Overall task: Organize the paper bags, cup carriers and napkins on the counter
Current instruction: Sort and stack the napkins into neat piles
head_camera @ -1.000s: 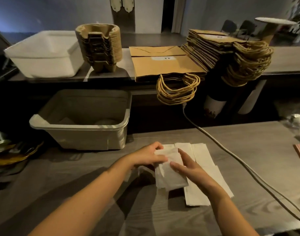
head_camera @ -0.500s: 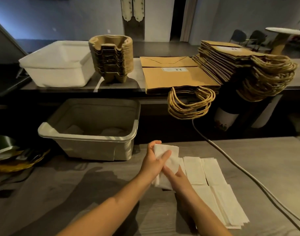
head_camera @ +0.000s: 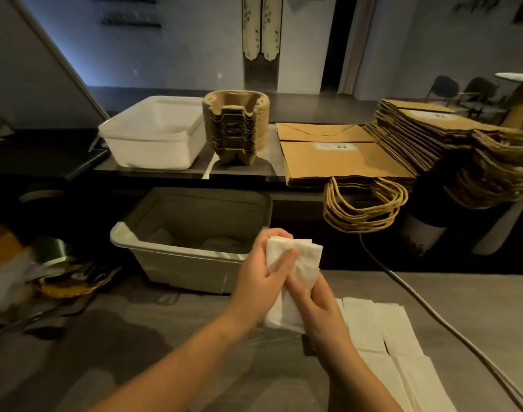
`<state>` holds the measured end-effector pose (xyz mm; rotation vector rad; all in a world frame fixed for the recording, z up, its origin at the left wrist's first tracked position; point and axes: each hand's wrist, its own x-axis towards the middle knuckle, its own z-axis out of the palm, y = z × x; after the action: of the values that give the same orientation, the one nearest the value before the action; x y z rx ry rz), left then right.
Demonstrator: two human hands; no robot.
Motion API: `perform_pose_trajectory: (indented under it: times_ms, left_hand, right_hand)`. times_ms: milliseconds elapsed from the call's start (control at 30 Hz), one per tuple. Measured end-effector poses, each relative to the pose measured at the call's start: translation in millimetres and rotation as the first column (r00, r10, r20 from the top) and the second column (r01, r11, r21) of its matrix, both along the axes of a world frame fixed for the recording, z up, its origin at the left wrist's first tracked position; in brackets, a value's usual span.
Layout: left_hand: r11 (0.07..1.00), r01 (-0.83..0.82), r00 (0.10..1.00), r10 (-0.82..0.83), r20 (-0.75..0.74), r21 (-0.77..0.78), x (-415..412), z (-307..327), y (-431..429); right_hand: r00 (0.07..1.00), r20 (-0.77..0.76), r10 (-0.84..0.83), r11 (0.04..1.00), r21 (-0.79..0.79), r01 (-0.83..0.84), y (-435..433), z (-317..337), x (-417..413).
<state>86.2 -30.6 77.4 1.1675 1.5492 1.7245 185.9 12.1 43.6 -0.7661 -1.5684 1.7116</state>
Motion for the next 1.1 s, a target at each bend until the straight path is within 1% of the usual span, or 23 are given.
perform_pose_trajectory:
  times_ms: [67,133,300,367,433,533,600,700,800,900,1000,1100]
  left_hand:
    - [0.996,-0.044,0.999,0.045,-0.013,0.078,-10,26,-7]
    - [0.984,-0.105,0.994,0.104,0.013,0.142,-22,54,-10]
    - [0.926,-0.29,0.957,0.273,0.102,0.241,-68,128,-9]
    - [0.899,-0.346,0.938,0.336,0.086,0.269,-98,154,-2]
    - [0.886,-0.352,0.936,0.341,0.091,0.302,-129,175,6]
    - [0.863,-0.369,0.928,0.364,0.083,0.346,-175,195,15]
    - [0.865,-0.394,0.916,0.397,0.057,0.31,-203,201,20]
    - [0.883,-0.423,0.903,0.43,0.011,0.202,-238,199,25]
    - [0.914,-0.394,0.917,0.399,-0.025,0.1,-261,188,28]
    - [0.936,-0.35,0.933,0.35,-0.087,0.018,-281,175,32]
    - [0.93,-0.367,0.926,0.361,-0.111,-0.038,-295,169,38]
    - [0.919,-0.348,0.929,0.311,-0.202,-0.184,-309,165,43]
  right_hand:
    - [0.999,-0.028,0.04,0.995,0.091,-0.037,-2,26,-13]
    - [0.994,-0.032,0.107,0.975,0.199,-0.099,-1,56,-28]
    - [0.97,0.052,0.239,0.903,0.355,-0.242,14,143,-72]
    - [0.961,0.136,0.239,0.851,0.448,-0.275,20,178,-94]
    - [0.961,0.2,0.191,0.809,0.522,-0.27,28,207,-120]
    - [0.959,0.255,0.123,0.782,0.57,-0.252,41,241,-160]
    - [0.944,0.31,0.109,0.765,0.581,-0.279,49,254,-185]
    - [0.912,0.403,0.069,0.736,0.597,-0.319,60,261,-219]
    - [0.848,0.529,0.029,0.706,0.589,-0.392,73,258,-248]
    - [0.767,0.638,0.06,0.717,0.507,-0.478,87,256,-270]
    - [0.715,0.685,0.142,0.752,0.395,-0.528,98,254,-285]
    - [0.652,0.737,0.176,0.759,0.321,-0.567,106,248,-299]
